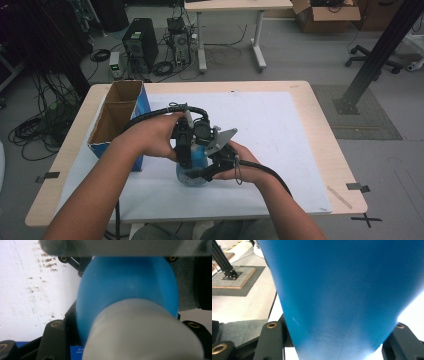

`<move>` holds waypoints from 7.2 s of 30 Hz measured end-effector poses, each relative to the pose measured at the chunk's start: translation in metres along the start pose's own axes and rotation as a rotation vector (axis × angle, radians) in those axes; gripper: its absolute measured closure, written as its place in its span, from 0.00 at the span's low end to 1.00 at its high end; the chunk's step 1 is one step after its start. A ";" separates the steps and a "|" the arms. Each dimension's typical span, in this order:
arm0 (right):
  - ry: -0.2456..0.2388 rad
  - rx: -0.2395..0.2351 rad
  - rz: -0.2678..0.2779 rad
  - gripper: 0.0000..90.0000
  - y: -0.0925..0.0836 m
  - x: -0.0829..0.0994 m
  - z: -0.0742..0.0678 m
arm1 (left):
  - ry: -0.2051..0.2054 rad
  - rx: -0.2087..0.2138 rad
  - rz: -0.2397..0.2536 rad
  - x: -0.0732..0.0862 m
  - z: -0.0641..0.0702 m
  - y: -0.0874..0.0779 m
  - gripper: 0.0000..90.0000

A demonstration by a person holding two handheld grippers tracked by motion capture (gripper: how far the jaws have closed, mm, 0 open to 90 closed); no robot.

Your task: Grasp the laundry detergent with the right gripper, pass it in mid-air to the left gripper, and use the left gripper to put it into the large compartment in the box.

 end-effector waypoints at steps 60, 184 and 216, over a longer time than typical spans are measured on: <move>0.108 0.012 0.038 0.00 -0.088 -0.010 0.018 | -0.212 -0.062 0.016 0.008 -0.015 -0.035 0.43; 0.059 0.115 -0.533 0.03 -0.160 -0.023 0.057 | -1.512 -0.345 0.046 0.200 -0.105 -0.126 0.43; 0.065 0.114 -0.529 0.03 -0.160 -0.019 0.054 | -1.500 -0.296 -0.006 0.216 -0.105 -0.044 0.43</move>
Point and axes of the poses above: each handheld gripper's, and its own axes: y roughly forward along the jaws, x roughly out of its underside, z roughly to its right, the point moved 1 cm from there along y, roughly forward along the jaws, and after that the axes turned 14 degrees about z, right-handed, at the moved point
